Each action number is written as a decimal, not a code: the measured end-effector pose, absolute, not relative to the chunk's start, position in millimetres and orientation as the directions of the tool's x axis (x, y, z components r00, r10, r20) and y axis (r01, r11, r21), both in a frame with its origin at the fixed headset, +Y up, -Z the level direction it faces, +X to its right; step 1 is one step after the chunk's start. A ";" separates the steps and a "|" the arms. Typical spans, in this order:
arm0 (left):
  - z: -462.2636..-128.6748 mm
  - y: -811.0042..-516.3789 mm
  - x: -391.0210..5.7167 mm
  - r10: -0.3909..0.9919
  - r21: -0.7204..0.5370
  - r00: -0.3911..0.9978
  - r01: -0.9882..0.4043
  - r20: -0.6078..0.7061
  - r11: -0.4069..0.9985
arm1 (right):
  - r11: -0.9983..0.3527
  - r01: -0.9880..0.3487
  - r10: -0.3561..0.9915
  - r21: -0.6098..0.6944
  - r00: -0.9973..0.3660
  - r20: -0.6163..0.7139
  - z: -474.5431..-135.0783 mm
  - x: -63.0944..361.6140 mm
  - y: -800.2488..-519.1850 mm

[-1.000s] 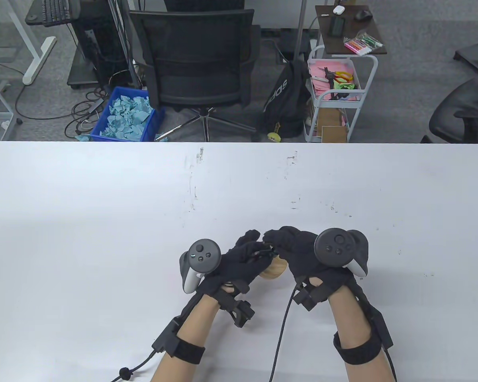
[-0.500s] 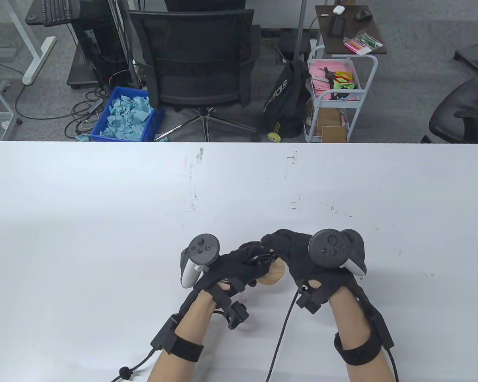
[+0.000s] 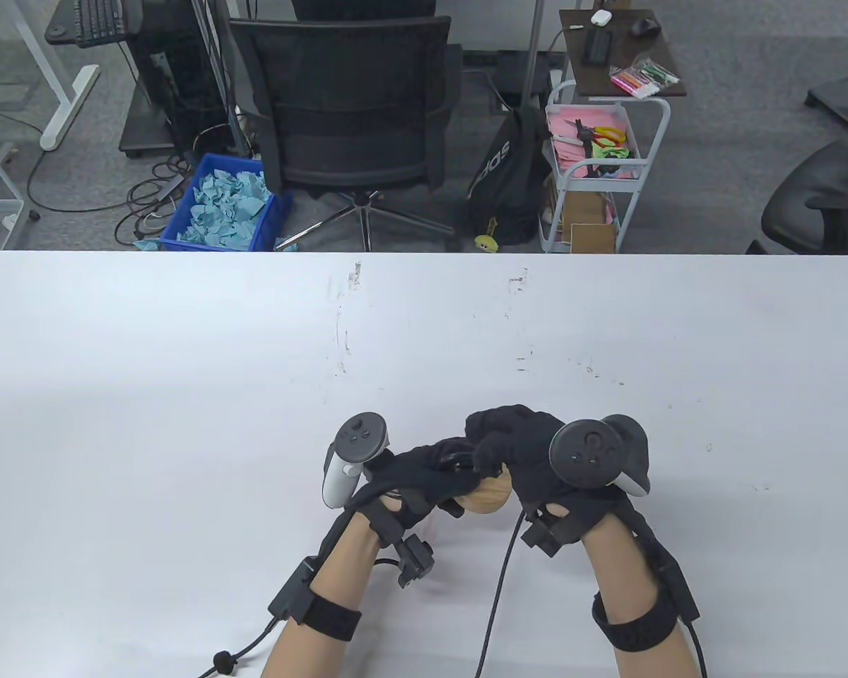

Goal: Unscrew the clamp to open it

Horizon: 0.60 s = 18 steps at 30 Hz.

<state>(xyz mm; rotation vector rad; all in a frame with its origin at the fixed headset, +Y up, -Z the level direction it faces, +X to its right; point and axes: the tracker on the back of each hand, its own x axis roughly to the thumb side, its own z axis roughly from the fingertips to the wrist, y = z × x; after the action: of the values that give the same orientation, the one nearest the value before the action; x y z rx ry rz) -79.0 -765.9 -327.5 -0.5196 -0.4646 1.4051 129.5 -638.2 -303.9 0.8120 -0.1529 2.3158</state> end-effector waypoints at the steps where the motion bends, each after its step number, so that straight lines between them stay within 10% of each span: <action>1: -327.5 -764.8 -79.5 0.991 -0.589 0.133 -0.800 0.010 0.113 | -0.775 -0.627 0.543 0.083 -0.594 0.594 -304.6 130.4 -638.5; 18: -318.0 -755.4 -78.5 0.928 -0.334 0.362 -0.867 0.089 0.370 | -0.884 -0.467 0.432 0.004 -0.815 0.385 -306.2 149.3 -633.8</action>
<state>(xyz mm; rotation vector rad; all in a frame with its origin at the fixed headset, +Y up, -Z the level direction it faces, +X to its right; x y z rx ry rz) -78.5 -755.4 -318.0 -0.2466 -0.2818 1.1702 149.3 -633.8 -306.2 0.5236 -0.1246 2.6097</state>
